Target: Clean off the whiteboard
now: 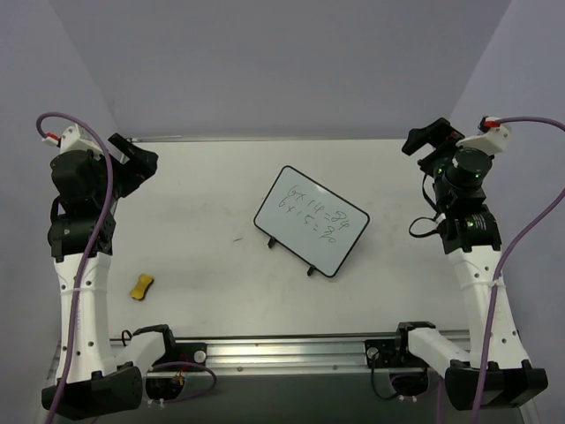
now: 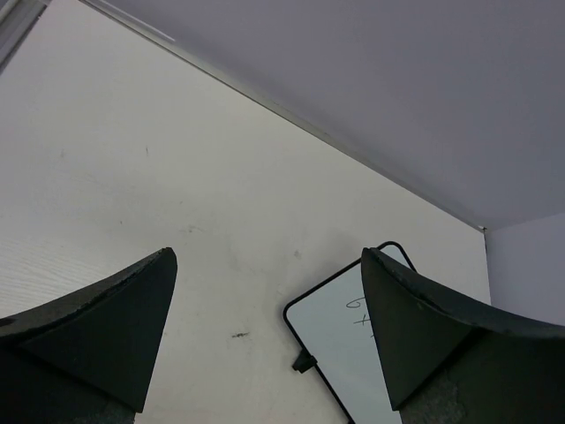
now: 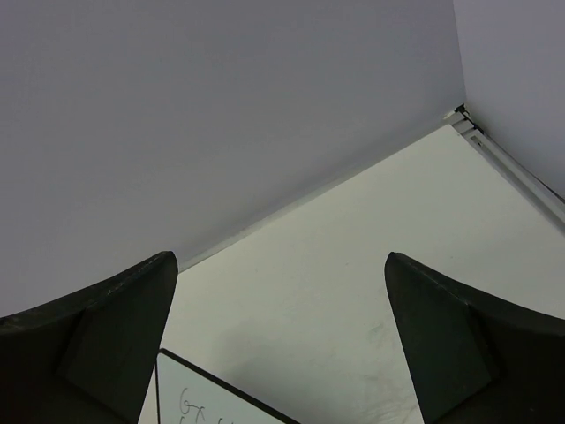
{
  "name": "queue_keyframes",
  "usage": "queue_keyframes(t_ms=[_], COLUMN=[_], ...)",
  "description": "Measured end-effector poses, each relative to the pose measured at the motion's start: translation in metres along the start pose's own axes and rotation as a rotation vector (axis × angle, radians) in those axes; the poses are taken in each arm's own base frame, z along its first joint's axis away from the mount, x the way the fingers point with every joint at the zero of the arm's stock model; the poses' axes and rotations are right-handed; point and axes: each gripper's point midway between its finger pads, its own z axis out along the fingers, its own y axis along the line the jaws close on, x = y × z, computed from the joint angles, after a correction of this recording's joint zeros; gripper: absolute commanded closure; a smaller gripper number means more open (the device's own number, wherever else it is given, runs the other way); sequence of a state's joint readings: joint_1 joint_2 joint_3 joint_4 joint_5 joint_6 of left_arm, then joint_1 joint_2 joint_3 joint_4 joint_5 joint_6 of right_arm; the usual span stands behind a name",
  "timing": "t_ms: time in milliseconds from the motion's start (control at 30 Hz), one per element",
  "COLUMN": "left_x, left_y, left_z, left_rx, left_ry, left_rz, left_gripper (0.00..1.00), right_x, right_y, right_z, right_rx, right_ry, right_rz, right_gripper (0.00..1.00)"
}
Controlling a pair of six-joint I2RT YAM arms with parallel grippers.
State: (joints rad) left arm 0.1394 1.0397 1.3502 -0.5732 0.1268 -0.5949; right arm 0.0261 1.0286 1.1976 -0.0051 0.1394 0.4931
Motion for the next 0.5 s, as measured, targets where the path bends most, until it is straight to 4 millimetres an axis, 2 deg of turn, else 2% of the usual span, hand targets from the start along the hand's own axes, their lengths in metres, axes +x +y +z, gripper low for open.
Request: queue_keyframes(t_ms=[367, 500], left_x=[-0.001, 0.001], left_y=[0.005, 0.02], left_z=[0.001, 0.003], left_rx=[-0.027, -0.103], left_ry=[-0.007, -0.029], left_rz=[-0.009, -0.055], left_gripper=[0.04, 0.05], right_x=[0.011, 0.017], right_y=[-0.005, -0.004], right_z=[0.007, 0.011], right_rx=[0.023, 0.024], right_ry=[0.032, 0.066], right_rz=[-0.009, -0.014], right_gripper=[0.0, 0.0])
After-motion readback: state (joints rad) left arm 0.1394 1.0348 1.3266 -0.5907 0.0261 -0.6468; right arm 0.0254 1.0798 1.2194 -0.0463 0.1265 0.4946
